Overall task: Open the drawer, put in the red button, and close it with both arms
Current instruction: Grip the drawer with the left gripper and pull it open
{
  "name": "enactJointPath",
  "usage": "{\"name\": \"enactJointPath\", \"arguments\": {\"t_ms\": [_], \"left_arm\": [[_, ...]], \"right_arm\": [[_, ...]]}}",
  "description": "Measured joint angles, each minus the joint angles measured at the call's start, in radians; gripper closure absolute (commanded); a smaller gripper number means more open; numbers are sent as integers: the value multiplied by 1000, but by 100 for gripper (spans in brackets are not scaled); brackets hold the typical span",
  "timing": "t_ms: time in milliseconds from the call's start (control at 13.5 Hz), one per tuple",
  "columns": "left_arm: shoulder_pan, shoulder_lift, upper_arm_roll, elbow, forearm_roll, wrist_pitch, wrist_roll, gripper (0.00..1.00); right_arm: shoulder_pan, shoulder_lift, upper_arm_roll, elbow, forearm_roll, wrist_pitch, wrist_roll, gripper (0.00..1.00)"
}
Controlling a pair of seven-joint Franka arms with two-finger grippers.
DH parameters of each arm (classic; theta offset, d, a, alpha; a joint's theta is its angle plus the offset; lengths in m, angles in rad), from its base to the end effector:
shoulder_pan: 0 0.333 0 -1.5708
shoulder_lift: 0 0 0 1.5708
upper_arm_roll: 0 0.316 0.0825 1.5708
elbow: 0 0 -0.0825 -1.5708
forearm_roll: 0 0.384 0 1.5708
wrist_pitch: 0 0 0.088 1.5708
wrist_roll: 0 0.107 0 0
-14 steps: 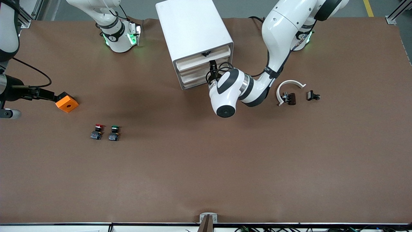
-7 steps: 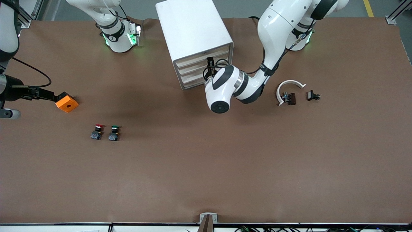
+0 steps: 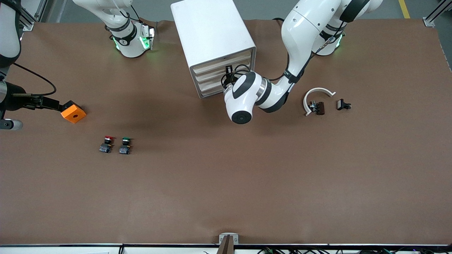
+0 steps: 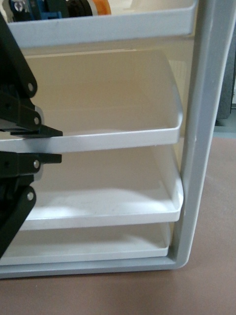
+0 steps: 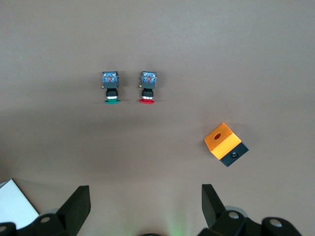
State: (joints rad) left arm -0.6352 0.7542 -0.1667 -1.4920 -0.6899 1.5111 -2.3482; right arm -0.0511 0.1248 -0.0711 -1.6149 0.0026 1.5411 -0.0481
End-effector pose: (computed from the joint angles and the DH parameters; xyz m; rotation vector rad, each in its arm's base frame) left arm 0.4060 -0.4994 0.2260 -1.4179 -1.7531 0.9875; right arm 0.5747 -0.0682 0.5310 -3.1135 0.1162 0.3096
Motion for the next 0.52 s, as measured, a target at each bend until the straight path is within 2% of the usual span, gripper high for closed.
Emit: {"name": "enactJointPath", "arguments": {"t_ms": [518], "left_arm": [[22, 0, 4, 5, -4, 1, -35, 100]], "right_arm": [[6, 0, 15, 0, 3, 0, 70, 0]]}}
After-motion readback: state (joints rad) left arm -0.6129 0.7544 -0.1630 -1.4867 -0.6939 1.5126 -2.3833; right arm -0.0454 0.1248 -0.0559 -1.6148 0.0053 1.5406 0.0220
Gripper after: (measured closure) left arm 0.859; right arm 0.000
